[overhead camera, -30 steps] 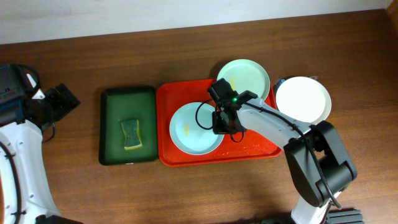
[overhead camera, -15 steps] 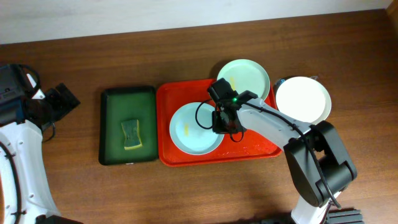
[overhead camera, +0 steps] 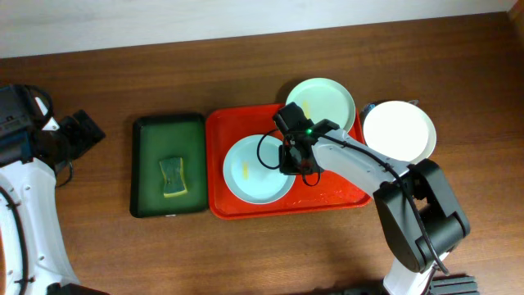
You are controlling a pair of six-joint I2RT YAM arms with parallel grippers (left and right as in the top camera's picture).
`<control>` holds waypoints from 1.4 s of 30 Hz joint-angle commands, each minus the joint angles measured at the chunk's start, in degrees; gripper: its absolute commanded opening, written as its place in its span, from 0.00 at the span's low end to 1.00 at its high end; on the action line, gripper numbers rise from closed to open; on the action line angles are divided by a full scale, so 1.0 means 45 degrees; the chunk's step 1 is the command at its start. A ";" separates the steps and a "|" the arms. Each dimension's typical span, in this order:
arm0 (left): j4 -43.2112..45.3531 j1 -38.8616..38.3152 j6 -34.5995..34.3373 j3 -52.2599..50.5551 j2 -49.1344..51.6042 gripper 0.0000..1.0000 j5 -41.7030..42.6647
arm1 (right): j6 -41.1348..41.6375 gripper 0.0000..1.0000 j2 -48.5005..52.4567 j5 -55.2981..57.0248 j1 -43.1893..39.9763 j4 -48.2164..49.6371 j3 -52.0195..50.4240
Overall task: Clean dirty plates on tray and stack at the side
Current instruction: 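Hold the pale green plate rim with the right gripper in the tray center, then grasp the sponge with the left gripper and lift it from the green tray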
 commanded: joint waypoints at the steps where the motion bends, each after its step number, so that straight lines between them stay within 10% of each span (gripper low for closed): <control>1: 0.0019 0.0078 -0.0126 0.0044 -0.0039 0.99 0.0087 | -0.0005 0.11 0.0117 0.0291 -0.0058 0.0083 -0.0112; 35: 0.0112 0.0068 -0.0141 0.0044 -0.0039 0.99 0.0374 | 0.0165 0.04 0.0355 0.0340 -0.0058 0.0199 -0.0112; 42: -0.1059 -0.1093 0.1700 0.0019 0.0097 0.99 0.4736 | 0.0170 0.04 0.0355 0.0335 -0.0058 0.0214 -0.0112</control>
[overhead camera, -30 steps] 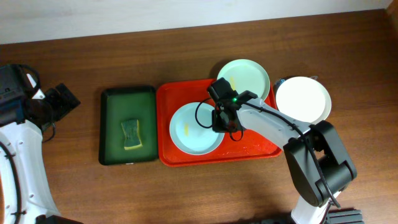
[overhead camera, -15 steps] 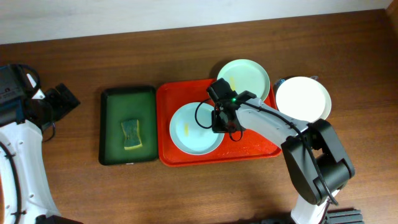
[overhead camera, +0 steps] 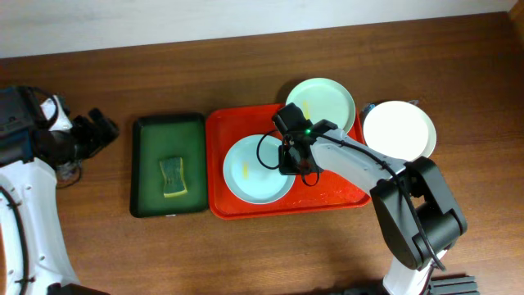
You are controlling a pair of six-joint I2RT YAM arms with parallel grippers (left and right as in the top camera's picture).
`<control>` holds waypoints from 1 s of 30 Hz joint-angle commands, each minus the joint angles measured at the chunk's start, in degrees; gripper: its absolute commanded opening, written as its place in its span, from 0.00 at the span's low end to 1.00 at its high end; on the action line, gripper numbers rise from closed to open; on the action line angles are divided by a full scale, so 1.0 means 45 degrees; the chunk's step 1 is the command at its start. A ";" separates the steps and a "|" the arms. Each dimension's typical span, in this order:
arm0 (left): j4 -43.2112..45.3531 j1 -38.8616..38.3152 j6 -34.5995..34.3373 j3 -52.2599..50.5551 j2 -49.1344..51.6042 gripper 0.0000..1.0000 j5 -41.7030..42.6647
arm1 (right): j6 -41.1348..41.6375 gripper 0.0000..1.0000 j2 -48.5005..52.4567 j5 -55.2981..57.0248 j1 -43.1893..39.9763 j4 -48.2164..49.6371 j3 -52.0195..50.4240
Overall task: Clean dirty plates on tray and stack at the side
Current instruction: 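Grasp the sponge with the left gripper and lift it from the green tray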
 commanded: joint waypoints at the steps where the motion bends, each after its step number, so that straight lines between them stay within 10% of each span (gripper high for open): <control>1: -0.0461 -0.1399 0.1365 0.0019 0.0185 0.99 0.1331 | 0.0117 0.04 0.0117 0.0253 -0.0058 0.0073 -0.0112; 12: -0.0505 -0.5561 0.1870 0.0019 0.1695 1.00 -0.0743 | 0.0117 0.04 0.0117 0.0248 -0.0058 0.0063 -0.0112; 15: -0.0539 -0.5620 0.1156 -0.0053 0.1967 0.68 -0.1307 | 0.0117 0.04 0.0117 0.0248 -0.0058 0.0068 -0.0112; 30: 0.0403 -0.6037 -0.0384 -0.1273 0.5027 0.70 -0.5513 | 0.0117 0.04 0.0117 0.0253 -0.0058 0.0068 -0.0112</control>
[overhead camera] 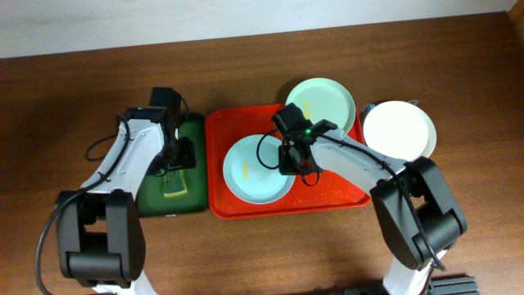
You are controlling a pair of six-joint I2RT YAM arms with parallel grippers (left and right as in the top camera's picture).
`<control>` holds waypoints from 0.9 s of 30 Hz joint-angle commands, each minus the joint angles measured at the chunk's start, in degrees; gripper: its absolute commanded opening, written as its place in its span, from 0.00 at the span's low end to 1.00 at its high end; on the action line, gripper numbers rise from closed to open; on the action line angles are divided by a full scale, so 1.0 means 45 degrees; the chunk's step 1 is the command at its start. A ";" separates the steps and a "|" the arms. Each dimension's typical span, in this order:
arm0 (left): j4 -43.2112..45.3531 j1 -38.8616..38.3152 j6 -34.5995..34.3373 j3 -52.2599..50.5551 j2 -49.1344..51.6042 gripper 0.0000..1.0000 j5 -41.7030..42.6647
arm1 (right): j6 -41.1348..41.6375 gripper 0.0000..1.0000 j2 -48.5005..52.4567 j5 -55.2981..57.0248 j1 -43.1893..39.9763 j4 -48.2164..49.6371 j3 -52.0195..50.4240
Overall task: Clean dirty plates on tray and stack at the side
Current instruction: 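Grasp the sponge with the left gripper and lift it from the green tray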
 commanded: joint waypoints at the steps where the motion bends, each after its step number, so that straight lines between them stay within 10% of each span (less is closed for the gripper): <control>1: 0.0024 0.0063 -0.0291 -0.0151 0.0685 0.65 -0.0393 | 0.0112 0.04 0.0117 0.0253 -0.0058 0.0068 -0.0112; 6: 0.0015 0.0068 -0.0287 -0.0155 0.1112 0.47 -0.0413 | 0.0112 0.04 0.0117 0.0253 -0.0058 0.0063 -0.0112; 15: 0.0355 0.0253 -0.0291 -0.0612 0.1112 0.45 -0.0568 | 0.0112 0.04 0.0117 0.0253 -0.0058 0.0029 -0.0112; 19: 0.0709 0.0253 -0.0291 -0.0894 0.1112 0.06 -0.0505 | 0.0112 0.04 0.0117 0.0253 -0.0058 0.0029 -0.0112; 23: 0.0743 0.0253 0.0005 -0.0578 0.0622 0.00 -0.0282 | 0.0112 0.04 0.0112 0.0243 -0.0063 -0.0068 -0.0107; 27: 0.1166 0.0253 0.0155 -0.0359 -0.1763 0.00 -0.0282 | 0.0117 0.27 0.0112 -0.0136 -0.0058 -0.0024 -0.0083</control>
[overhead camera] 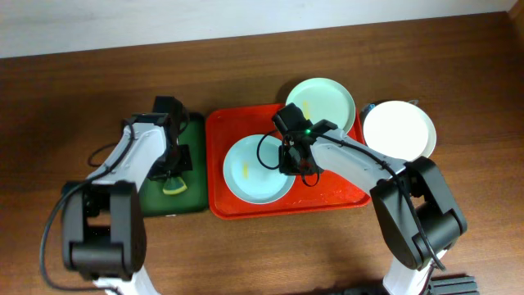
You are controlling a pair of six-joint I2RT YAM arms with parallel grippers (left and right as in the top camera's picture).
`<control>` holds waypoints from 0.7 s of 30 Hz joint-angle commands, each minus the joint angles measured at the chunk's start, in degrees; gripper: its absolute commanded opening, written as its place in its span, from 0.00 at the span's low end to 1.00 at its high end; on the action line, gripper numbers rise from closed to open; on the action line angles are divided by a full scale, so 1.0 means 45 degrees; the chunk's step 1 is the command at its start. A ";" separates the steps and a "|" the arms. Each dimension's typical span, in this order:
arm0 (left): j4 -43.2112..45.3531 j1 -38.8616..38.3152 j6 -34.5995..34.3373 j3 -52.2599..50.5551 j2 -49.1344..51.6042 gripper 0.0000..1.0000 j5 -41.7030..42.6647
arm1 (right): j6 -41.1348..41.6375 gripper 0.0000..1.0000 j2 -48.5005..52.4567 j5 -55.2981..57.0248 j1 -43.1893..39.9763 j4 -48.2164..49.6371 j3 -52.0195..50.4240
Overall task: Clean dirty plates on tray and stack at the side
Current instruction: 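Grasp the sponge with the left gripper and lift it from the green tray, then carry the sponge with the left gripper toward the pale green plate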
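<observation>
A light blue plate (255,170) with a yellow smear lies in the red tray (221,131). My right gripper (287,161) sits at its right rim, shut on the rim. A pale green plate (321,100) with a yellow smear rests on the tray's back right corner. A clean white plate (399,129) lies on the table right of the tray. My left gripper (174,166) is down over the yellow-green sponge (173,189) in the dark green tray (147,135). Its fingers are hidden under the wrist. Only the sponge's near edge shows, and it looks bent.
A small blue object (368,106) peeks out between the green and white plates. Wooden table (246,254) surrounds both trays, with a pale wall strip along the far edge.
My left gripper has shifted slightly nearer over the sponge and covers more of it; the sponge's visible edge now looks curved. The right gripper and plates have not moved.
My left arm was first folded back at the far left edge, away from the trays. It had then turned slightly toward the green tray, later it stood over the sponge, and now it is lower on it. The right gripper stayed on the blue plate's rim throughout.
</observation>
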 commanded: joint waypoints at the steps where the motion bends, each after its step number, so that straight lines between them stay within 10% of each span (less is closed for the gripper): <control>1: 0.0593 0.0097 0.0277 0.0369 -0.2798 0.00 0.0083 | 0.0083 0.27 0.0112 -0.0112 -0.0063 0.0024 -0.0083; 4: 0.0699 0.0087 0.0903 0.0452 -0.3755 0.00 0.0083 | 0.0136 0.04 0.0112 -0.0131 -0.0073 0.0015 -0.0083; 21: -0.1758 0.0087 0.1326 0.2749 -0.2565 0.00 0.0189 | 0.0121 0.04 0.0102 -0.3405 -0.1462 -0.0359 0.0117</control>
